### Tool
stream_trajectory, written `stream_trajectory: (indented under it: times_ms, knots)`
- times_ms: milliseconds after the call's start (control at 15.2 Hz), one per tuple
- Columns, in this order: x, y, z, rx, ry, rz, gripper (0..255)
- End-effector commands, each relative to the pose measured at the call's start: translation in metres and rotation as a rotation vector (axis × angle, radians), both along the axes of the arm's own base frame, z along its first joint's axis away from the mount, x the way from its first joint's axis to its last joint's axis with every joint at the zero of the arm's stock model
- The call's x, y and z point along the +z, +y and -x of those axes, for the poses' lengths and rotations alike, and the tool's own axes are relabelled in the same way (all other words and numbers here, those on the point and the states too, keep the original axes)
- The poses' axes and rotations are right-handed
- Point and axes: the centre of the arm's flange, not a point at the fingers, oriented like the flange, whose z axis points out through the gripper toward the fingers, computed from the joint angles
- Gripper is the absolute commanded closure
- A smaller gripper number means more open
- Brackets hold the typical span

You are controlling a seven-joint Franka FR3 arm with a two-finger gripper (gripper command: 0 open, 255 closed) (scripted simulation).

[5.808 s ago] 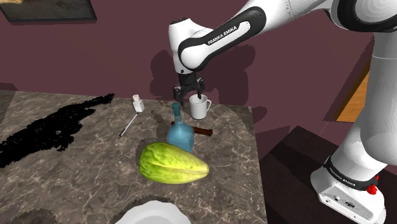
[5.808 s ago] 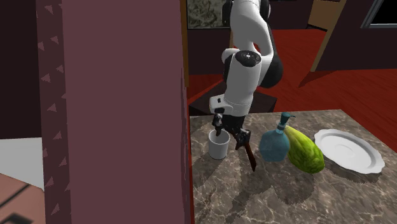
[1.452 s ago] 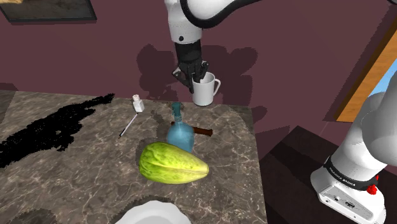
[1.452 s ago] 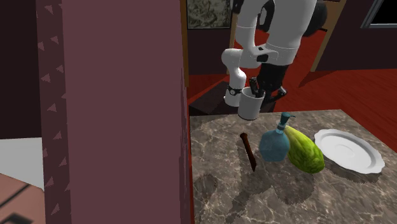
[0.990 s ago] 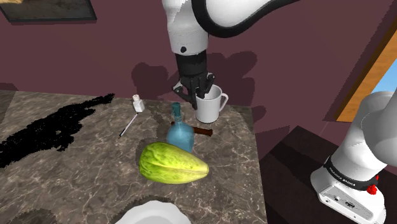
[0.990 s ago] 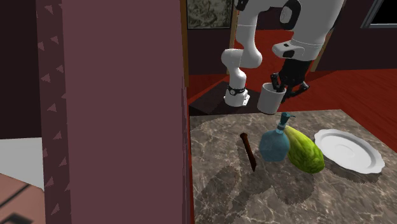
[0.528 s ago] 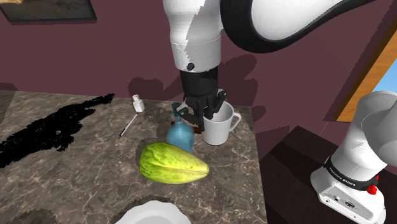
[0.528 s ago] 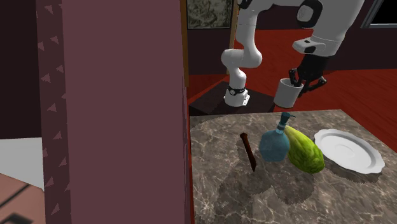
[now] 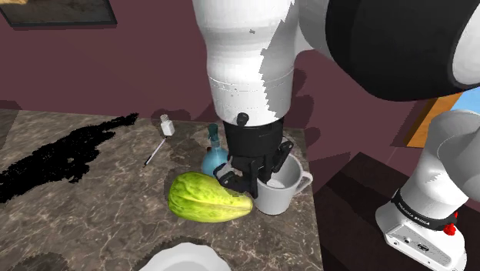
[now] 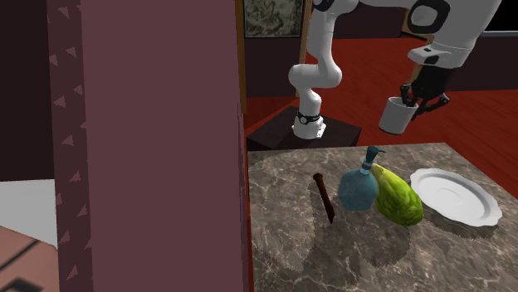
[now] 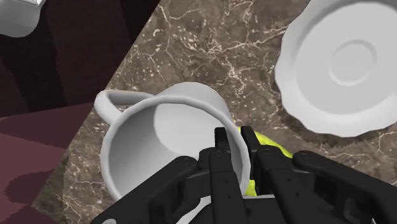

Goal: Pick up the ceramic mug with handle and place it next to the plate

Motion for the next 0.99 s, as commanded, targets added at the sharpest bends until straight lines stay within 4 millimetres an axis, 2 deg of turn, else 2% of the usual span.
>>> stream_trajectory:
  times_ms: [0,462,924]
  knots:
    - [-0.001,0.015,0.026,-0.002,0.000,0.000,255]
    - [0.000,0.060,0.108,-0.002,0.000,0.000,255]
    - [-0.037,0.060,0.108,-0.002,0.000,0.000,255]
